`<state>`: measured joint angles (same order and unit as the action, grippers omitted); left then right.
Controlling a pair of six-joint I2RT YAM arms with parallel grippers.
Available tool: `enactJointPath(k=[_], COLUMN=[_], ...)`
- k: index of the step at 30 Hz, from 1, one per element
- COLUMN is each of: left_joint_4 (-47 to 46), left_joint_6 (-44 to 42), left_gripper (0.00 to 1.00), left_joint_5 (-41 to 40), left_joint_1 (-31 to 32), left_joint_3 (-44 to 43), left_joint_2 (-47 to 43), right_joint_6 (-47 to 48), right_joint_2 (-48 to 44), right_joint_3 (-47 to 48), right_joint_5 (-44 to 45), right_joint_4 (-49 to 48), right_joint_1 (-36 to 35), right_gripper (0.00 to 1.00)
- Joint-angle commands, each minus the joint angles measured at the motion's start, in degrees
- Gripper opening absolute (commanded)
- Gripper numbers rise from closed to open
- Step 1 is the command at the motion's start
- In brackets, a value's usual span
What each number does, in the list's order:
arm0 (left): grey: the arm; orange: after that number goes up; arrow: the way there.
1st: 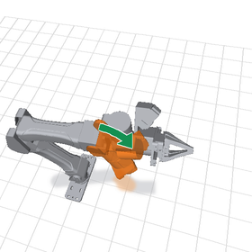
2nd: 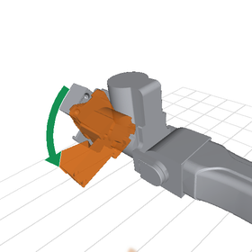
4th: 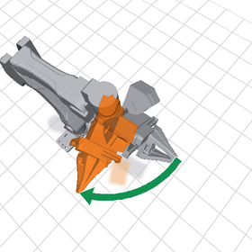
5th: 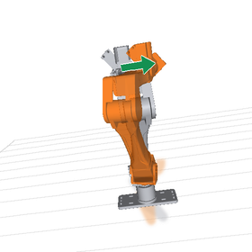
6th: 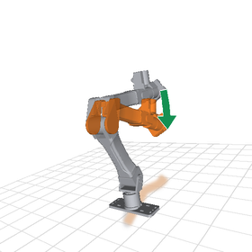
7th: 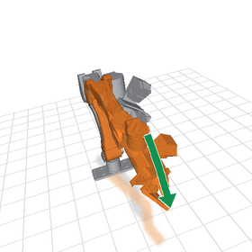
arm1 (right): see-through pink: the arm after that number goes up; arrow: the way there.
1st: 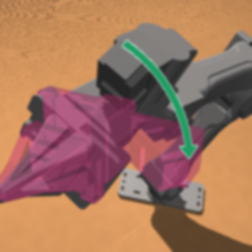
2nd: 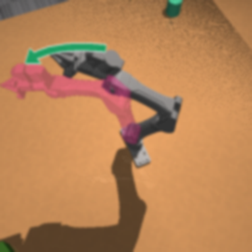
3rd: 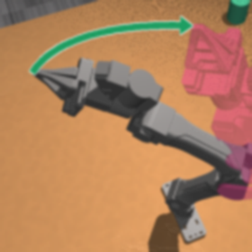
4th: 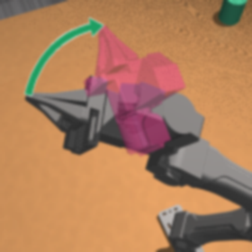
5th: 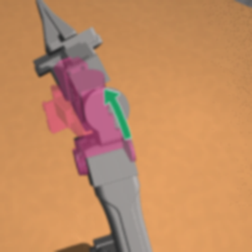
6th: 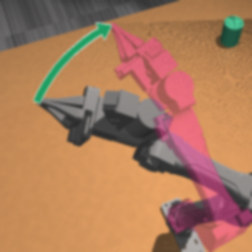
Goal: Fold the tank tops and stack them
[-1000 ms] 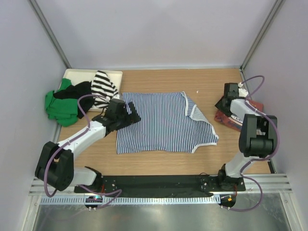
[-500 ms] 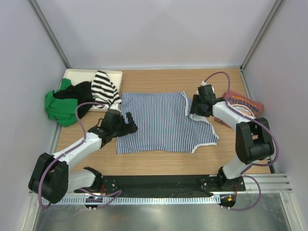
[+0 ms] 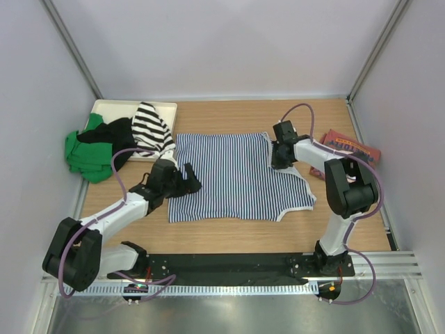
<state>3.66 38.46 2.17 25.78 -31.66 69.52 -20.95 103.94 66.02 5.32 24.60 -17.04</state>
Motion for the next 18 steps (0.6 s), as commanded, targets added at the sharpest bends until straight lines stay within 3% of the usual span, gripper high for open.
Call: enactJointPath(k=[1, 6, 12, 15, 16, 18], left_joint_4=[-2.87, -2.70, -2.25, -2.43, -2.52, -2.43], left_joint_6=[-1.19, -1.19, -0.84, -0.75, -0.84, -0.93], left_gripper=[0.89, 0.89, 0.89, 0.89, 0.89, 0.89], left_joint_5=[0.37, 0.20, -0.94, -0.86, -0.94, -0.94], left_joint_1=[0.15, 0.23, 0.15, 0.23, 0.24, 0.15], left_joint_3=[0.19, -0.07, -0.42, -0.33, -0.42, -0.33], left_joint_2=[0.00, 1.06, 2.11, 2.20, 2.20, 2.20], right_joint_6=[-0.23, -4.61, -17.68, -21.58, -22.29, -22.03], right_joint_2=[0.12, -0.76, -0.15, 0.91, 0.83, -1.09], right_joint_3=[3.94, 4.29, 0.87, -0.45, -0.37, -0.97], right_joint_5=[-0.14, -8.38, -23.23, -23.96, -22.82, -20.71], right_joint_4=[-0.17, -4.29, -17.55, -23.01, -22.76, -22.49], right_joint_1=[0.25, 6.39, 22.12, 26.00, 26.18, 26.18], right_gripper=[0.05, 0.01, 0.04, 0.35, 0.49, 0.50])
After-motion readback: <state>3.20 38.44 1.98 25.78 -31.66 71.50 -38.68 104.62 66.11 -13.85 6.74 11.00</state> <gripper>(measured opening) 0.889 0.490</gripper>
